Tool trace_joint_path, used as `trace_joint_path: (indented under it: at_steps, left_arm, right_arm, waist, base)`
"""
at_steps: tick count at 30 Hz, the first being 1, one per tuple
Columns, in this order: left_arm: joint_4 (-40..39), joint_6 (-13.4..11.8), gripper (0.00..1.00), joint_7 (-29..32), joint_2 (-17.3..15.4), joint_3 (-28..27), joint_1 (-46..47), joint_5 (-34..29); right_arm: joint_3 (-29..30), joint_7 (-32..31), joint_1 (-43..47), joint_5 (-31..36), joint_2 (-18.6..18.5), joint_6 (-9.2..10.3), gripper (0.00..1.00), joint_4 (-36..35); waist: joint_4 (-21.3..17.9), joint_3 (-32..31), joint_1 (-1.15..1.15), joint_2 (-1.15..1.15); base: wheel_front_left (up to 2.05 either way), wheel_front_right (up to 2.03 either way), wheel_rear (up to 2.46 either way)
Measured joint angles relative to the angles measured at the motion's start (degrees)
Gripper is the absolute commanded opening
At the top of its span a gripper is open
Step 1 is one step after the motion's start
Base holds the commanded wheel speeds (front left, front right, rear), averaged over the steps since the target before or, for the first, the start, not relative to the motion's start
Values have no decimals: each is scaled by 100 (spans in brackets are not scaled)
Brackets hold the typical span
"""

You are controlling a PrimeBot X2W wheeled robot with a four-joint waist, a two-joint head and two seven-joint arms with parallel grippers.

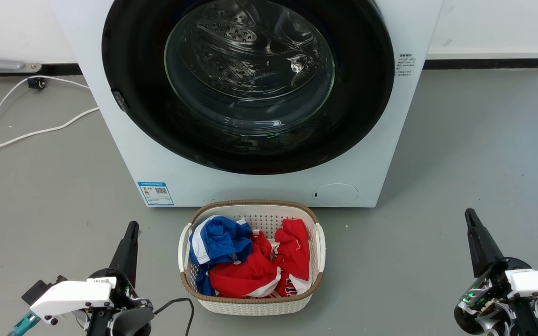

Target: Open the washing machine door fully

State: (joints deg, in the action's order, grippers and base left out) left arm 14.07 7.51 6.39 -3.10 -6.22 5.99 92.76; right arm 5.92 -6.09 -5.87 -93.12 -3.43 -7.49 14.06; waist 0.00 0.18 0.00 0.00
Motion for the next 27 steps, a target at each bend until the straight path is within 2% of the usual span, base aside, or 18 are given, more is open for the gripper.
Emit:
trace_joint_path:
  at_steps: [25, 26, 27]
  left_arm:
    - [0, 0, 0, 2, 7, -10, 1, -24]
    - [10, 0, 100, 1, 9, -8, -4, -24]
    - [52, -1, 100, 0, 11, 0, -23, -24]
  right_arm:
    - [19, -8, -1, 26, 12, 0, 0, 1]
    - [19, -7, 4, 25, 13, 0, 100, 9]
    - [14, -2, 29, 25, 14, 0, 100, 46]
  waist:
    - [0, 0, 0, 0]
    - [0, 0, 0, 0]
    - [0, 0, 0, 0]
  base:
    - [0, 0, 0]
    - [0, 0, 0]
    - [0, 0, 0]
